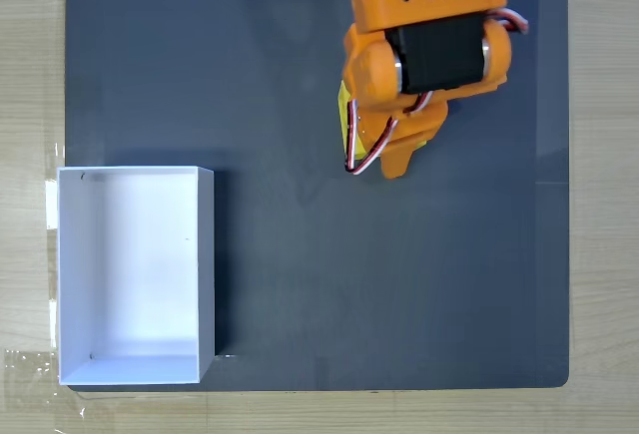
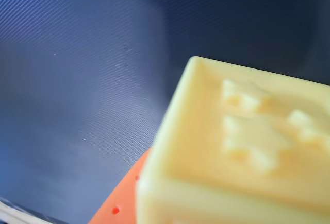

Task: Grasp a yellow block and put it in the box

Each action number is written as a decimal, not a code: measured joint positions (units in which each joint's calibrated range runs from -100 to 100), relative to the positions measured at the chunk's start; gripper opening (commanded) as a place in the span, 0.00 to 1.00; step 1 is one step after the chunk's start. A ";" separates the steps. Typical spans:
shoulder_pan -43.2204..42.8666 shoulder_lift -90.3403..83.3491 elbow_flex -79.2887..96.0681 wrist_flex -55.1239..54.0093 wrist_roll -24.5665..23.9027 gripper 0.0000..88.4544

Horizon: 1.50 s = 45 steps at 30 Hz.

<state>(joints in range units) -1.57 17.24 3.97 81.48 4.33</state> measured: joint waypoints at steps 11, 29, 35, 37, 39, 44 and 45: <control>-0.09 0.17 -4.07 -1.64 0.63 0.17; 12.42 0.59 -51.31 -7.53 -8.03 0.17; 21.05 0.93 -51.40 -16.62 -8.29 0.17; 23.21 1.69 -51.31 -17.57 -8.19 0.17; 24.74 2.87 -50.32 -18.00 -8.19 0.17; 28.70 6.91 -48.06 -18.09 -6.87 0.17; 29.51 7.75 -47.70 -18.09 -6.39 0.17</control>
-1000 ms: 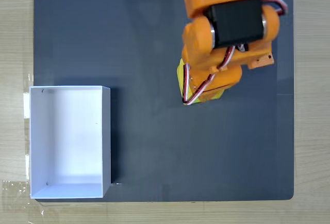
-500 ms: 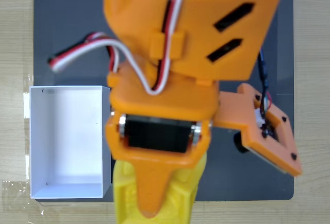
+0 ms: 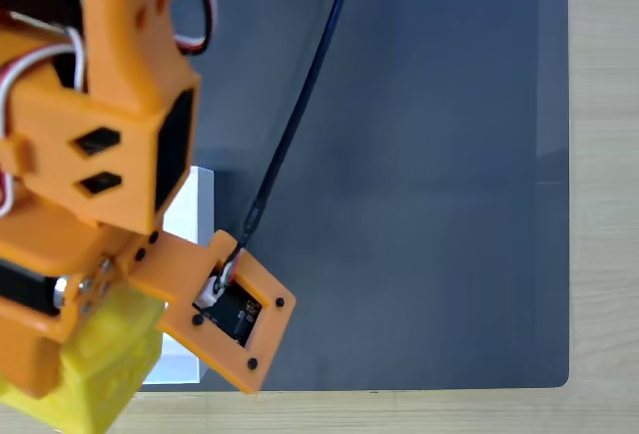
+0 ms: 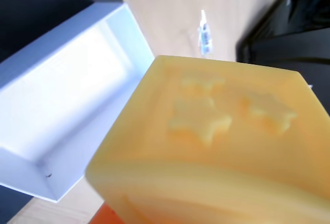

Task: Grasp a yellow block and put it in the box

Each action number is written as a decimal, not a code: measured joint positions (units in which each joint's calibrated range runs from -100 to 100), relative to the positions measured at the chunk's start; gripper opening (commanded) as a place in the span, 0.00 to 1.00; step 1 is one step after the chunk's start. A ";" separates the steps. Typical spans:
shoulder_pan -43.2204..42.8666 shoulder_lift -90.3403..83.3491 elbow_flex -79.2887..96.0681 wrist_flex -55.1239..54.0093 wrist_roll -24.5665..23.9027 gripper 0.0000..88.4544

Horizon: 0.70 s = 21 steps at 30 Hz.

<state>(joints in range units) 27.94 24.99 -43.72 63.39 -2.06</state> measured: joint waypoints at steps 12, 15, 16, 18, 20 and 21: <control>1.98 9.78 0.18 -0.17 3.75 0.17; 2.07 11.46 0.18 -0.17 3.80 0.17; 1.98 12.05 0.18 -0.17 3.80 0.18; 1.80 13.06 0.18 -0.17 3.80 0.18; 1.80 14.16 0.18 -0.17 3.80 0.18; 1.80 14.83 0.18 -0.17 3.80 0.18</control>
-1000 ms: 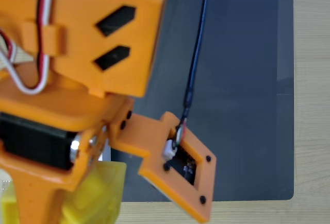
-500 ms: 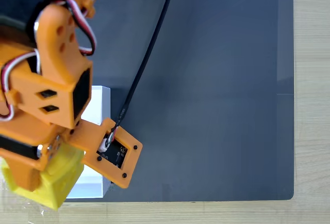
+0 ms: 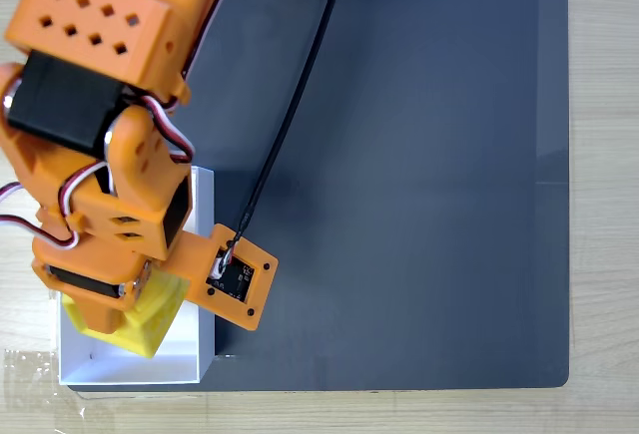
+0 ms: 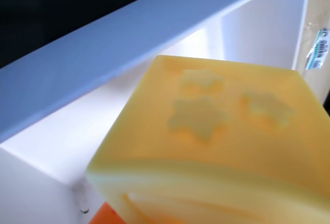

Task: Grasp a yellow block and put it in the box

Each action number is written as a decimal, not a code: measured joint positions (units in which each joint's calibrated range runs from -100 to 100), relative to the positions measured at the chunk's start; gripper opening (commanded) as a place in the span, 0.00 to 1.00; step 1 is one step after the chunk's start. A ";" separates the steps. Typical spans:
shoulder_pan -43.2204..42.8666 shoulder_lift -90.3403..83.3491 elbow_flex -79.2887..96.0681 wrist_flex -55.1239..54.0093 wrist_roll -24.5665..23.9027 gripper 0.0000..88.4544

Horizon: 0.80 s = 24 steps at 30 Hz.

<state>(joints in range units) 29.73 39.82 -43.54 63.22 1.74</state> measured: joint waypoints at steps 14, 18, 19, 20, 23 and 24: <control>0.00 3.96 0.00 -0.09 2.96 0.44; 0.00 3.96 -0.09 -0.09 3.65 0.48; 0.00 3.96 -0.09 -0.09 4.07 0.48; 0.00 3.96 -0.09 -0.09 4.33 0.48; 0.00 3.88 -0.09 -0.09 4.65 0.47; 0.00 3.88 -0.09 -0.09 4.65 0.47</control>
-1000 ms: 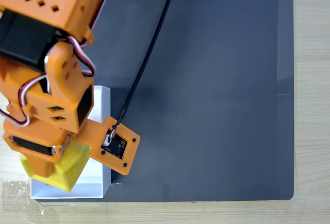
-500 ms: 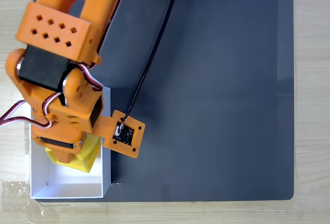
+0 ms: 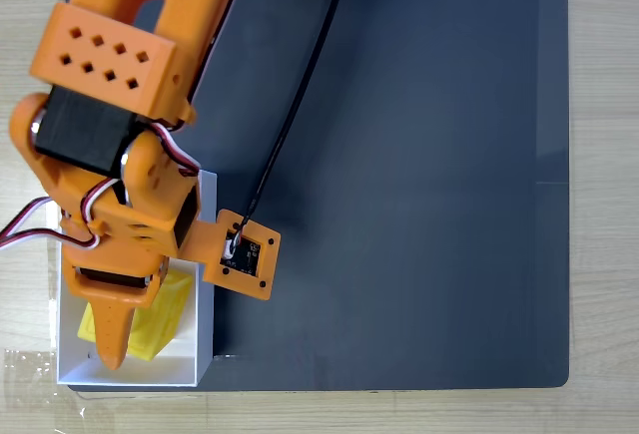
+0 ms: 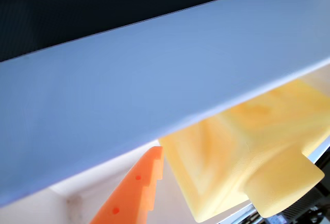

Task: Grasp a yellow block and put it in the box

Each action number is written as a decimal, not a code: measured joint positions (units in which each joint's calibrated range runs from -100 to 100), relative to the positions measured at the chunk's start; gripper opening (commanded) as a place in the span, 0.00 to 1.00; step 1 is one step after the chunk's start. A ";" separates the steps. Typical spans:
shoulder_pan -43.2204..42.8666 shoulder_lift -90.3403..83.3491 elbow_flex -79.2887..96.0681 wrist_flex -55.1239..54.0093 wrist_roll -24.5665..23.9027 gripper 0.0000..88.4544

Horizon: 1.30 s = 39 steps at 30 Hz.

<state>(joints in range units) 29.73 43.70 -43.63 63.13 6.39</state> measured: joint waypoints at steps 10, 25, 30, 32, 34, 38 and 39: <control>-1.98 -11.97 0.09 5.63 -2.69 0.47; -5.40 -44.58 15.09 5.97 -10.99 0.03; -8.73 -57.48 29.99 5.97 -10.99 0.03; -11.07 -63.80 36.40 5.97 -10.99 0.03; -14.13 -70.80 43.09 5.97 -10.99 0.03; -18.89 -86.47 57.81 5.97 -10.99 0.03; -20.60 -90.27 61.79 5.97 -10.72 0.03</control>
<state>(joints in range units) 9.13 -46.57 18.16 69.10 -4.33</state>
